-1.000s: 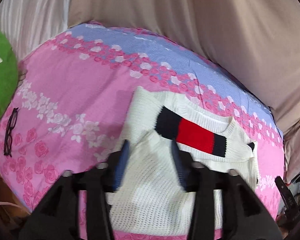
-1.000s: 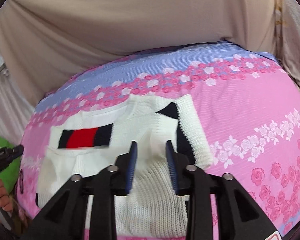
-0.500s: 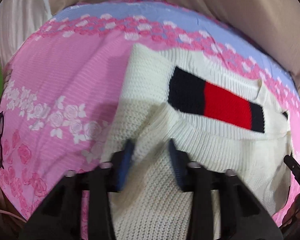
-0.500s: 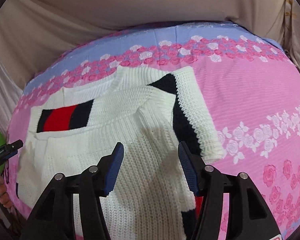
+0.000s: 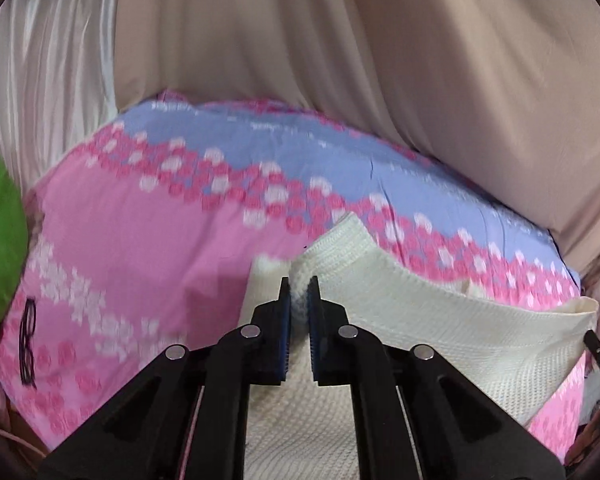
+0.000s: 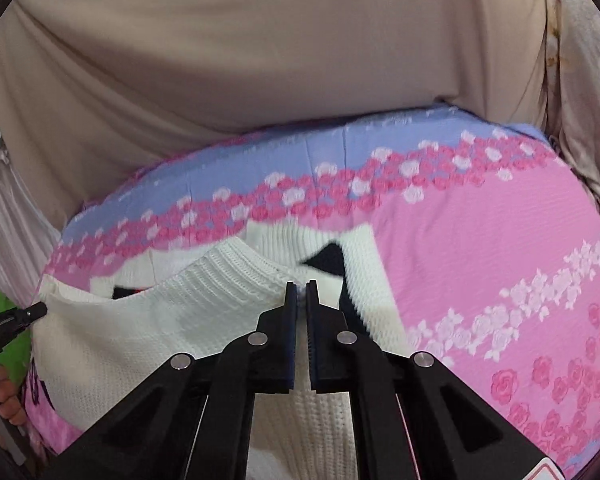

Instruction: Fold small clothes

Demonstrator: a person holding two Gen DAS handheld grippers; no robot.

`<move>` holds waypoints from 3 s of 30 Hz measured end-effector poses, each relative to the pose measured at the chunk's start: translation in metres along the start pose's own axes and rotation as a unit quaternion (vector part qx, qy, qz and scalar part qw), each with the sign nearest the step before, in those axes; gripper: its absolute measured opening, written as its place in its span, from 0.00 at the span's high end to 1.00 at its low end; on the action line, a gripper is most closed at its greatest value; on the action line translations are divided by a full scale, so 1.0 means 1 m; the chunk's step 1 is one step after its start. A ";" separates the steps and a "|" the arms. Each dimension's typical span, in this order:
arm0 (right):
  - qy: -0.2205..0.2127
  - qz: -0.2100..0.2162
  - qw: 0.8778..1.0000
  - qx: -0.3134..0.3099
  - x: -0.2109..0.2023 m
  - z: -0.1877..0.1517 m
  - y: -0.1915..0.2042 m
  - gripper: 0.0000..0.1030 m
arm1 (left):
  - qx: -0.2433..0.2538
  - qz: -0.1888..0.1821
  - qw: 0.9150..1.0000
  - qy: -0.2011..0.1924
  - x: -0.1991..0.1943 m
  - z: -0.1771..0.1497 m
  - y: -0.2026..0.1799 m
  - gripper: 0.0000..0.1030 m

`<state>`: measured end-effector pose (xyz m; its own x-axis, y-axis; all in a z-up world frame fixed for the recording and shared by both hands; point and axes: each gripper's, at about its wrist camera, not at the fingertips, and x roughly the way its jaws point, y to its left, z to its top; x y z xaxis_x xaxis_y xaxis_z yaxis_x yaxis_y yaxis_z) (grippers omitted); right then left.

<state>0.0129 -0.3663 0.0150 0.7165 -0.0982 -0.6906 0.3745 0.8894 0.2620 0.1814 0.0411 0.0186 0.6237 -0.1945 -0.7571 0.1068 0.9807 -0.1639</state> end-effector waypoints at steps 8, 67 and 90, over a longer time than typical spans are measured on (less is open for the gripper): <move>0.041 -0.012 0.999 0.010 0.105 0.046 0.003 0.95 | 0.019 0.066 0.994 0.086 0.128 0.003 -0.010 0.93; 0.119 -0.037 0.992 0.025 0.104 -0.026 -0.019 0.92 | 0.006 0.098 0.982 0.158 0.087 -0.096 0.009 0.74; 0.140 -0.032 0.987 -0.074 0.078 -0.071 0.050 0.89 | 0.025 0.114 0.980 0.160 0.087 -0.098 0.003 0.74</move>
<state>0.0461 -0.2983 -0.0736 0.4951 -0.0483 -0.8675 0.3091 0.9429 0.1239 0.1602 0.0253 -0.1101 0.3613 0.0417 -0.9315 0.0361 0.9976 0.0587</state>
